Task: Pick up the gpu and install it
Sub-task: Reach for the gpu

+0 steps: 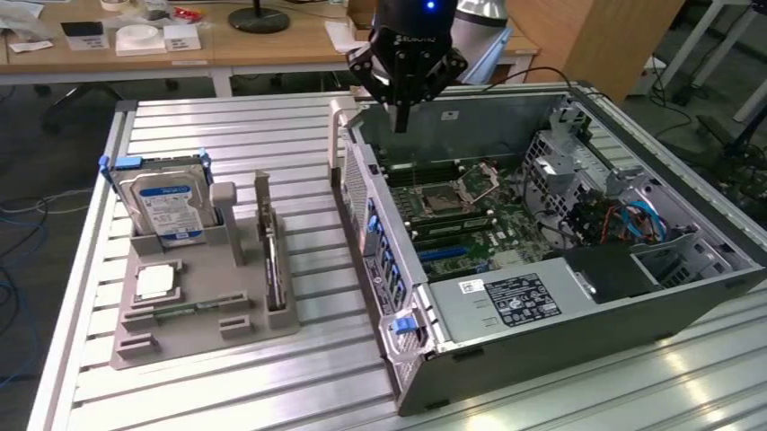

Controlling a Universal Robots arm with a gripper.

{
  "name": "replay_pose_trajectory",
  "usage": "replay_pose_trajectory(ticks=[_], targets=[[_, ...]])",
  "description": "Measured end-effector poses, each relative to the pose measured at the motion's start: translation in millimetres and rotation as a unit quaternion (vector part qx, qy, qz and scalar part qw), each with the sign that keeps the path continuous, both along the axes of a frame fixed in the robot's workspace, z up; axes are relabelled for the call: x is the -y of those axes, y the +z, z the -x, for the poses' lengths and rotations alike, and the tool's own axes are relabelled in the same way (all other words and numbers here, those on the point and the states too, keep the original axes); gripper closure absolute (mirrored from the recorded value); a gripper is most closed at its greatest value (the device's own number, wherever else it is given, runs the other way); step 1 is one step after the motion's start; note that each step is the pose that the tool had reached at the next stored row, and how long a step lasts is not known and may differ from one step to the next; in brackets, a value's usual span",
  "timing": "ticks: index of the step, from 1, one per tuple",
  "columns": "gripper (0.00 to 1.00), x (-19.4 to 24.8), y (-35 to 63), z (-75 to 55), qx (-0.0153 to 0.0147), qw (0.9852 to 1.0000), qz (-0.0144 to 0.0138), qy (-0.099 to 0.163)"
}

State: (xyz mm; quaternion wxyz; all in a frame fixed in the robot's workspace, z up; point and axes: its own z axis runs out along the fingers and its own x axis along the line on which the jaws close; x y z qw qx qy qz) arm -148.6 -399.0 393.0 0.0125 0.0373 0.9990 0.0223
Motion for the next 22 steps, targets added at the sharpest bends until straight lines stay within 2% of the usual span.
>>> replay_pose_trajectory(ticks=[22], targets=[[0.89,0.1,-0.2,40.1,0.0,1.0,0.0,0.0]])
